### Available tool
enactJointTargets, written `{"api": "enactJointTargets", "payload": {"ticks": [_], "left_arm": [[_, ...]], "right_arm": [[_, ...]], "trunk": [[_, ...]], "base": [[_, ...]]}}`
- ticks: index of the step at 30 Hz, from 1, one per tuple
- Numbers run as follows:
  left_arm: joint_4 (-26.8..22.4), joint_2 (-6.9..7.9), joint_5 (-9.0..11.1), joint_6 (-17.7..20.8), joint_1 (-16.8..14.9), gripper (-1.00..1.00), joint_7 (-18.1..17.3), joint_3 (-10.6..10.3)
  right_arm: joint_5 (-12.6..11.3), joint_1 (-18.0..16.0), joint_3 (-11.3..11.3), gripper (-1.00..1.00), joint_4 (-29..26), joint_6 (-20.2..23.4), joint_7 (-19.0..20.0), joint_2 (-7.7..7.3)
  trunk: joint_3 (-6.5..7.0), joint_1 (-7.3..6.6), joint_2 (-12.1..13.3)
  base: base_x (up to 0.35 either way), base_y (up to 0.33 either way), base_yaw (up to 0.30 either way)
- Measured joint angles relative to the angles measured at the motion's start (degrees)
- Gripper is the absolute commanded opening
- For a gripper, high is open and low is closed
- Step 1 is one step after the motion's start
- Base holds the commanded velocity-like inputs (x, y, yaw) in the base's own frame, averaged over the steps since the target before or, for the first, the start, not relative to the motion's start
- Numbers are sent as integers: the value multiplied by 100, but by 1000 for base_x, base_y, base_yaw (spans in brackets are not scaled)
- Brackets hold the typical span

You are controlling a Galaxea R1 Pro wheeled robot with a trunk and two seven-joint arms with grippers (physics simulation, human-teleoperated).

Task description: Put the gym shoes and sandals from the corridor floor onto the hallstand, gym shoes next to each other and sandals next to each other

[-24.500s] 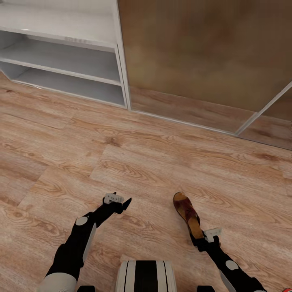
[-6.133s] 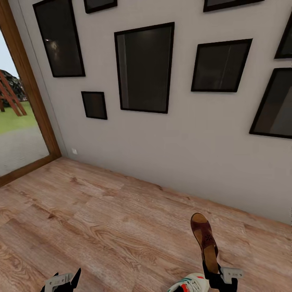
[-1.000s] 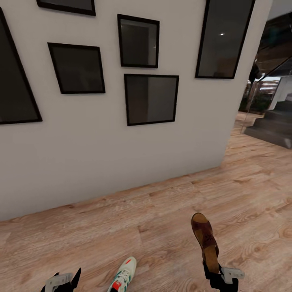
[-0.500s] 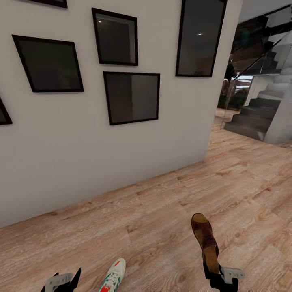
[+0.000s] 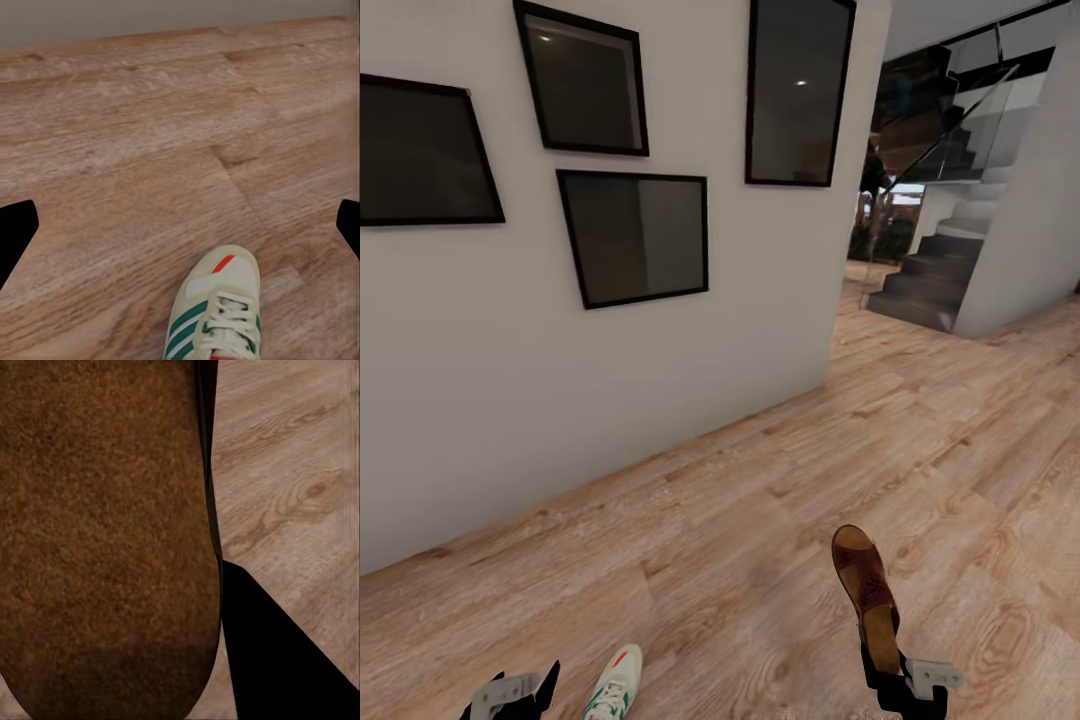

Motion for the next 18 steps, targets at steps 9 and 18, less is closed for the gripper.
{"api": "enactJointTargets", "payload": {"ticks": [9, 18], "left_arm": [[0, 5, 0, 0, 0, 100, 0, 8], [-1, 6, 0, 0, 1, 100, 3, 9]], "right_arm": [[0, 0, 0, -100, 0, 0, 0, 0], [-1, -2, -5, -100, 1, 0, 1, 7]], "trunk": [[-35, 0, 0], [-56, 0, 0]], "base": [[0, 0, -257], [0, 0, -121]]}}
